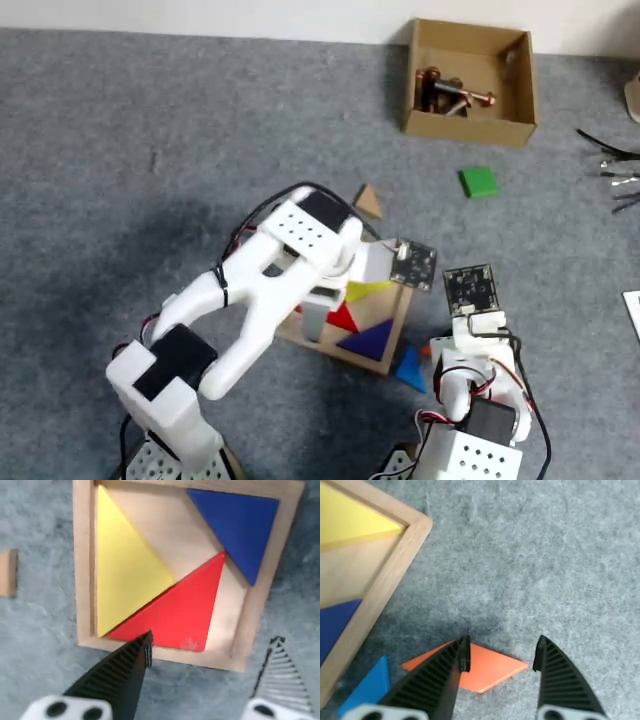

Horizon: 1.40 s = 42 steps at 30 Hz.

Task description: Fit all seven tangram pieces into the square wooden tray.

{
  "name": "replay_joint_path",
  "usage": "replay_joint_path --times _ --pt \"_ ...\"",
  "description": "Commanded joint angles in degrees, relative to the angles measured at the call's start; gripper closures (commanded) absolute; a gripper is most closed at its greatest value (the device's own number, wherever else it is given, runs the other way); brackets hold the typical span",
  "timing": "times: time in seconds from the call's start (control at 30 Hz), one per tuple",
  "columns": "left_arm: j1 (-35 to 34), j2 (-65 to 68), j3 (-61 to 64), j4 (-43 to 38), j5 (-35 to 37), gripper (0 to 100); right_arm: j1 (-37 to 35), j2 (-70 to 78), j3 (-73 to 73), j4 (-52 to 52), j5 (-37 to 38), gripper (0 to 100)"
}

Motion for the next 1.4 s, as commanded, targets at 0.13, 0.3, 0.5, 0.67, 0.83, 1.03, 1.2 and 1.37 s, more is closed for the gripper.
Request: replay_joint_path --times 0.13,0.3,0.5,0.67,0.83,1.03,1.2,1.37 --pt "0.84 3.30 -3.30 0.44 -7.56 67 -1.10 -0.66 5.93 -1.36 0.79 79.6" --pt "0.13 8.13 -3.30 -3.69 -8.53 67 -1.10 -0.66 5.93 -1.36 0.79 79.6" --pt "0.22 9.10 -6.55 -4.22 -10.29 67 -1.10 -0.66 5.93 -1.36 0.79 79.6" --pt "0.13 9.54 -9.71 -1.49 -10.20 67 -1.10 -0.66 5.93 -1.36 0.79 79.6" --pt "0.13 9.54 -7.69 -0.53 -10.20 67 -1.10 -0.66 5.93 -1.36 0.79 79.6" --pt "0.22 9.54 -6.20 -0.53 -7.21 67 -1.10 -0.66 5.93 -1.36 0.79 79.6" --pt "0.22 9.54 -4.79 -0.44 -7.03 67 -1.10 -0.66 5.93 -1.36 0.79 79.6" --pt "0.31 9.63 -1.63 -0.44 -7.03 67 -1.10 -0.66 5.93 -1.36 0.79 79.6"
